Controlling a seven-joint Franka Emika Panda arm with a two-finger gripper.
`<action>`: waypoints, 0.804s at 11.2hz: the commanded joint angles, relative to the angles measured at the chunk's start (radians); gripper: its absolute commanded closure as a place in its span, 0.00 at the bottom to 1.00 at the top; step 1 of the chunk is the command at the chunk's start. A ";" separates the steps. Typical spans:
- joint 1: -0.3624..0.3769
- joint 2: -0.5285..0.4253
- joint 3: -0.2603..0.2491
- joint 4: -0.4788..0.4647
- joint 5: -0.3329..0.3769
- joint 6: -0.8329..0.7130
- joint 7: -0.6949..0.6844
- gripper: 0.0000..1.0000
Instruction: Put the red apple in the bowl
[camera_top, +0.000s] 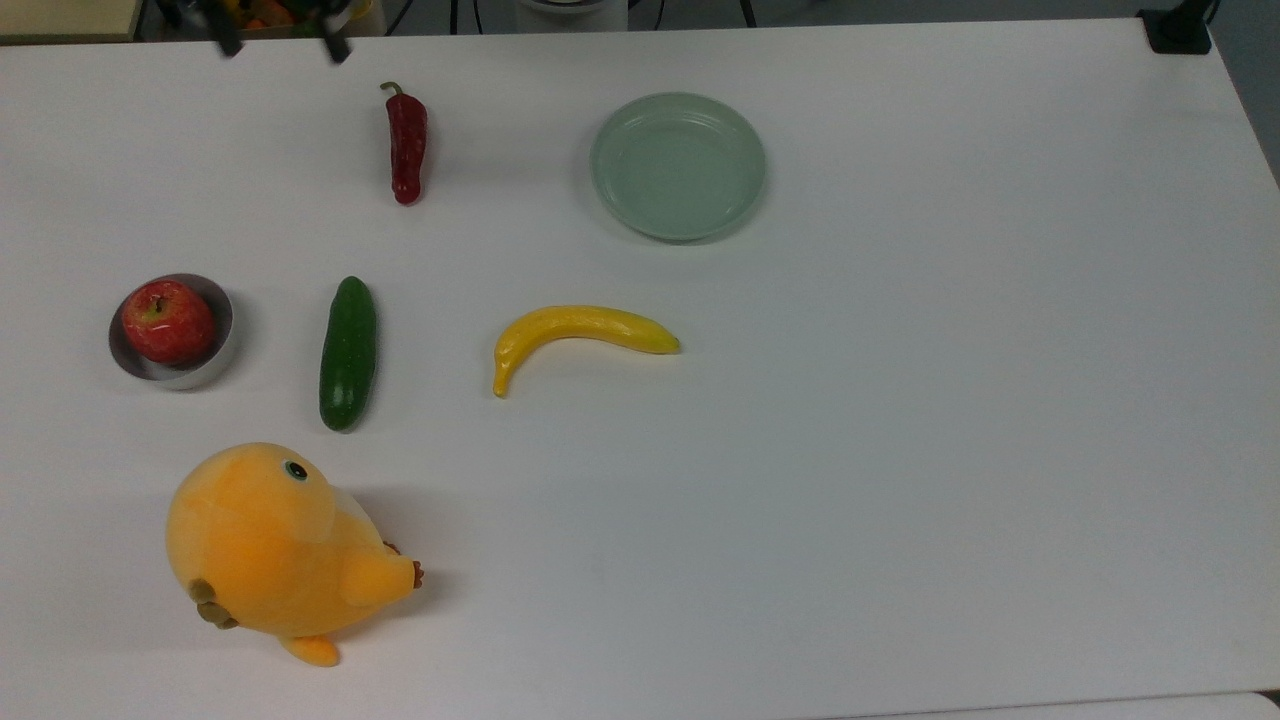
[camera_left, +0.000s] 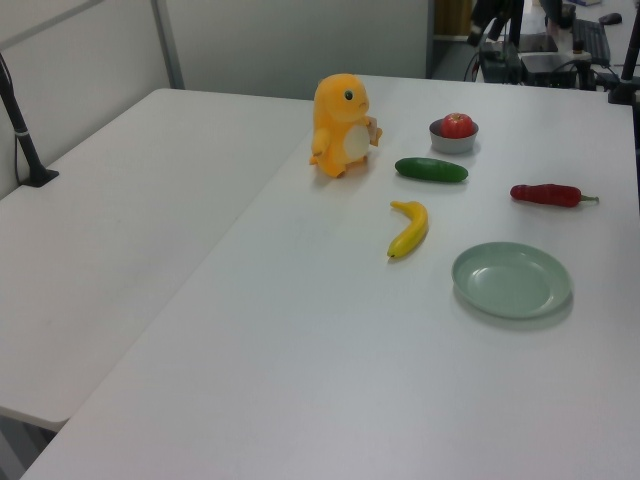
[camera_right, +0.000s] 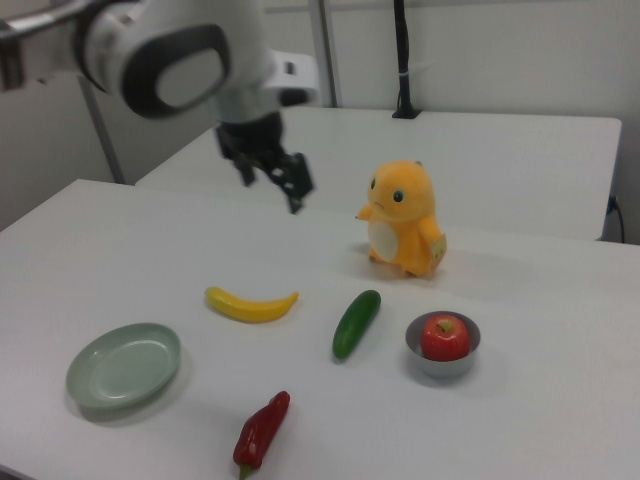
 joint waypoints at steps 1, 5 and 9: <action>0.112 -0.110 0.001 -0.019 -0.028 -0.196 0.098 0.00; 0.180 -0.093 0.141 0.006 -0.143 -0.256 0.249 0.00; 0.187 -0.041 0.127 0.004 -0.252 -0.155 0.096 0.00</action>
